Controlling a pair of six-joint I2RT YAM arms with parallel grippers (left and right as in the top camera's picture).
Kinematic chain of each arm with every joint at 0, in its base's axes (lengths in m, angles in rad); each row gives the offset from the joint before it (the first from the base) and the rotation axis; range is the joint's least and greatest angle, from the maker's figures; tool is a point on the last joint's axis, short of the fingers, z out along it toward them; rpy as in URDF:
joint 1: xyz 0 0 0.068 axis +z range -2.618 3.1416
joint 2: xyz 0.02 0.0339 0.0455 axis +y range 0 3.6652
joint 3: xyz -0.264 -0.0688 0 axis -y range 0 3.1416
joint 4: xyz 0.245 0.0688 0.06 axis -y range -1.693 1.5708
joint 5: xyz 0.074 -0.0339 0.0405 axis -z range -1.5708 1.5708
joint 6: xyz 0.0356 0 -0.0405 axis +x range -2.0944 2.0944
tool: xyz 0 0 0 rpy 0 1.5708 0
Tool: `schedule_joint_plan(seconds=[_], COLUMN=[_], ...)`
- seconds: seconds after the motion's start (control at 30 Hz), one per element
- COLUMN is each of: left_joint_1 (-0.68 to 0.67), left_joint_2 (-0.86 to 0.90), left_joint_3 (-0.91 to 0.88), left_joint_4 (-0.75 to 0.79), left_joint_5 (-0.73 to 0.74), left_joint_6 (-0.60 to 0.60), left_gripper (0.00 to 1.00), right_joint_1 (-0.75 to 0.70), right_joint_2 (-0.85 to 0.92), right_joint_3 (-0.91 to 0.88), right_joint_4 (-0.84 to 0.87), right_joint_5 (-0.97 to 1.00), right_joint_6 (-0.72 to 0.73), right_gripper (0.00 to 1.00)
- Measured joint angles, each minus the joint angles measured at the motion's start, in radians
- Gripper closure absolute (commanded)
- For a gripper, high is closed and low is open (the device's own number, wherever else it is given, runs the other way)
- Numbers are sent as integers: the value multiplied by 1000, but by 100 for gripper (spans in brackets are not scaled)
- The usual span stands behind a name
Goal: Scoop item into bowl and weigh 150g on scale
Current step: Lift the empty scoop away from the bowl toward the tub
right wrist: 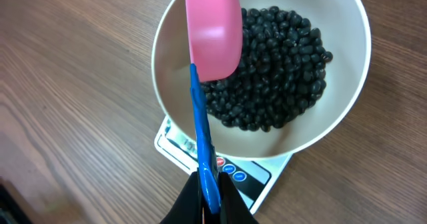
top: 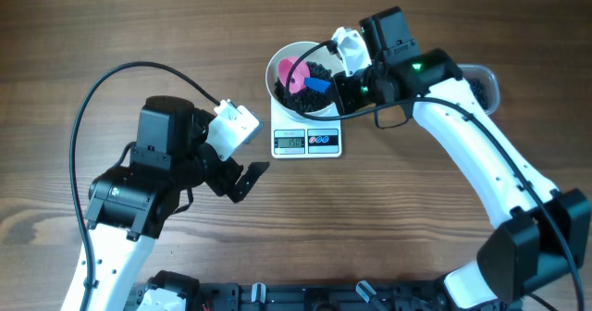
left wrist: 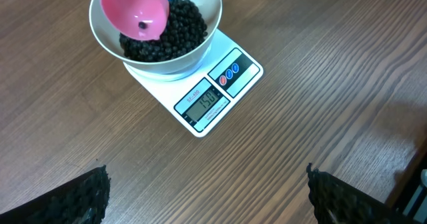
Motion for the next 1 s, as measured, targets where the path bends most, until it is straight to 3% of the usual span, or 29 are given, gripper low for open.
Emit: schedule_joint_plan(seconds=[0.33,0.73,0.83,1.0], left_joint_1=[0,0,0,0], left_joint_2=[0,0,0,0], left_joint_3=[0,0,0,0], left_joint_4=[0,0,0,0], left_joint_5=[0,0,0,0], left_joint_6=[0,0,0,0], left_gripper=[0,0,0,0], right_joint_1=[-139,-470,-541,-558], right_joint_2=[-151,-254,-255,-256], right_joint_3=[0,3,3,3], right_joint_4=[-103,-321,-376,-360], right_joint_5=[-70,-92,-3,310], right_joint_6=[77,45,26,18], right_gripper=[96,96,96,95])
